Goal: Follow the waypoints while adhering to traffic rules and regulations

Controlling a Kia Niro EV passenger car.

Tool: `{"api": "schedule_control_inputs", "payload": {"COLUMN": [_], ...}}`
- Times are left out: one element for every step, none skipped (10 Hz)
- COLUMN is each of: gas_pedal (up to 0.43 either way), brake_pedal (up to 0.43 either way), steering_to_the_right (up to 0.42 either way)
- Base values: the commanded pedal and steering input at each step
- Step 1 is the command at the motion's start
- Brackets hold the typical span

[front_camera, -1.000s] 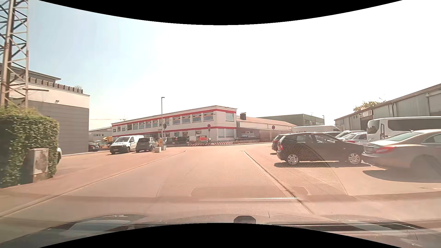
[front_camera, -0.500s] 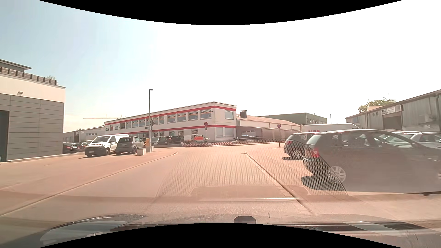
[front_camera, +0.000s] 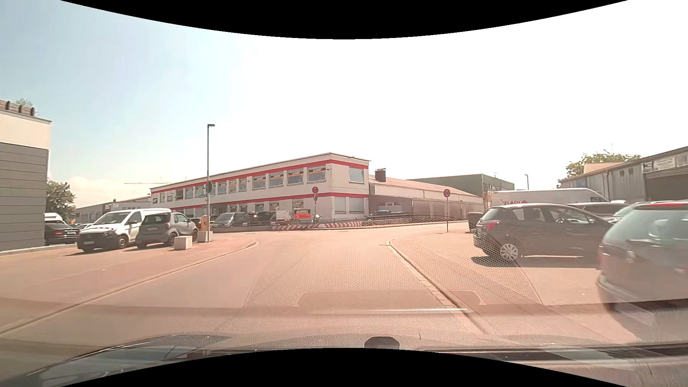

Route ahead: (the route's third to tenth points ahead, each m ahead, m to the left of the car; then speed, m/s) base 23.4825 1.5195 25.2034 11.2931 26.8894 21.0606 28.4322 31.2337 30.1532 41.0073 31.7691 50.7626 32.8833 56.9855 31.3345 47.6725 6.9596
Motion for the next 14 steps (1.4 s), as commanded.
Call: {"api": "schedule_control_inputs", "payload": {"gas_pedal": [0.0,0.0,0.0,0.0,0.0,0.0,0.0,0.0,0.0,0.0,0.0,0.0,0.0,0.0], "brake_pedal": [0.152,0.159,0.165,0.171,0.177,0.177,0.183,0.183,0.183,0.183,0.183,0.183,0.189,0.195], "steering_to_the_right": [0.002,0.003,0.004,0.004,0.004,0.004,0.004,0.004,0.004,0.004,0.005,0.005,0.005,0.01]}}
